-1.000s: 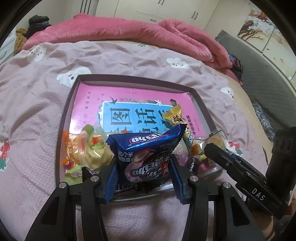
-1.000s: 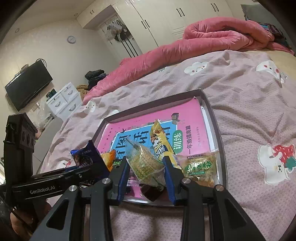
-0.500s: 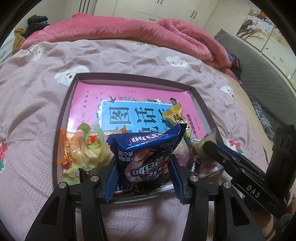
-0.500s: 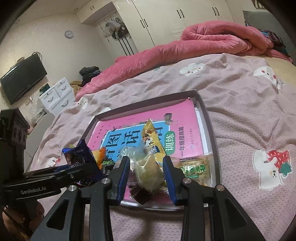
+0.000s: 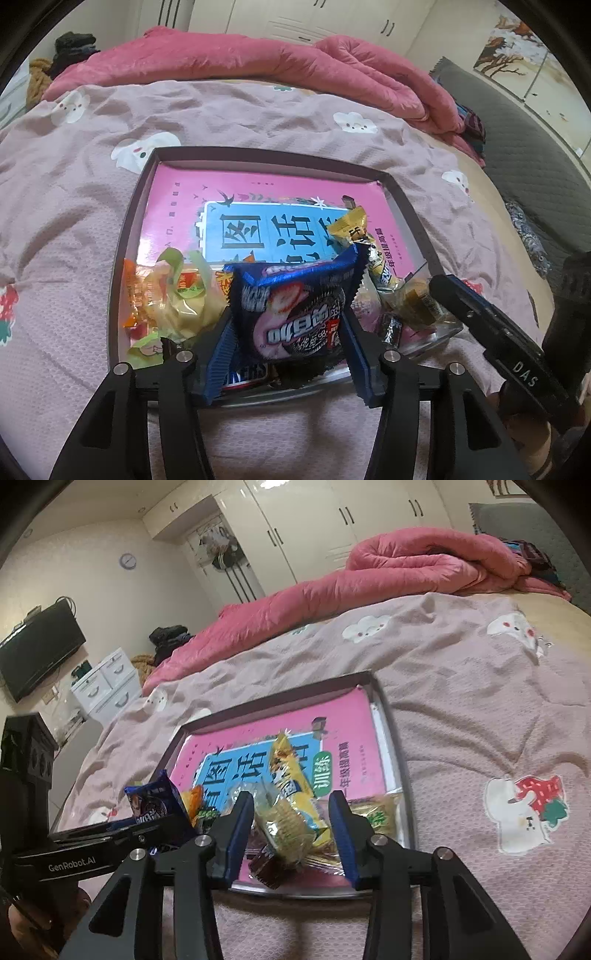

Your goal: Organize snacks

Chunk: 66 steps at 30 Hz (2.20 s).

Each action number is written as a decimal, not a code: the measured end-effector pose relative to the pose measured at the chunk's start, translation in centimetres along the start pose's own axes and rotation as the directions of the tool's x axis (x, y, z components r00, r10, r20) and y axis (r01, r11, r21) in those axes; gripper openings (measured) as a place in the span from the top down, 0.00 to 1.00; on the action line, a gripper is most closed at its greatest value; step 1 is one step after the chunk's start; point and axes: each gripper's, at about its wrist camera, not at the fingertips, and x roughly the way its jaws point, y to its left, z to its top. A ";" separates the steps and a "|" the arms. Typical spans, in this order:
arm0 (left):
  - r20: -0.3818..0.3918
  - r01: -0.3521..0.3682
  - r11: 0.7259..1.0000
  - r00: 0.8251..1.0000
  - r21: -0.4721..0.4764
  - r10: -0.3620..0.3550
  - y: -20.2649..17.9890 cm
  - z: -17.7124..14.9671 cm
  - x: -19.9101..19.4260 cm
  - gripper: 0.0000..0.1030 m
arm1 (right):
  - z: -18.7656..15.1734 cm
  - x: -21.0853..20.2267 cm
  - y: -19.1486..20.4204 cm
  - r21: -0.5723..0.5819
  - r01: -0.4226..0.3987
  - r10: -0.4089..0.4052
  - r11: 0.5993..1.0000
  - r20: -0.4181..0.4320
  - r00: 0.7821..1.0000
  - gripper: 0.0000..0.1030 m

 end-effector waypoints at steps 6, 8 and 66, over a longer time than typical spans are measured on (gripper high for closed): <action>0.016 -0.003 1.000 1.000 0.006 0.003 -0.1 0.1 -0.5 0.40 | 0.1 -0.4 -0.2 0.004 0.006 -0.006 1.000 0.011 1.000 0.56; 0.016 -0.004 1.000 1.000 0.007 0.004 0.0 0.1 -0.5 0.40 | 0.1 -0.5 -0.1 -0.001 0.007 -0.007 1.000 0.014 1.000 0.56; 0.029 -0.154 0.988 0.988 0.010 0.153 -0.1 -7.3 -8.2 0.24 | -5.3 -8.8 5.1 -0.147 0.233 -0.243 0.961 -0.053 0.969 0.09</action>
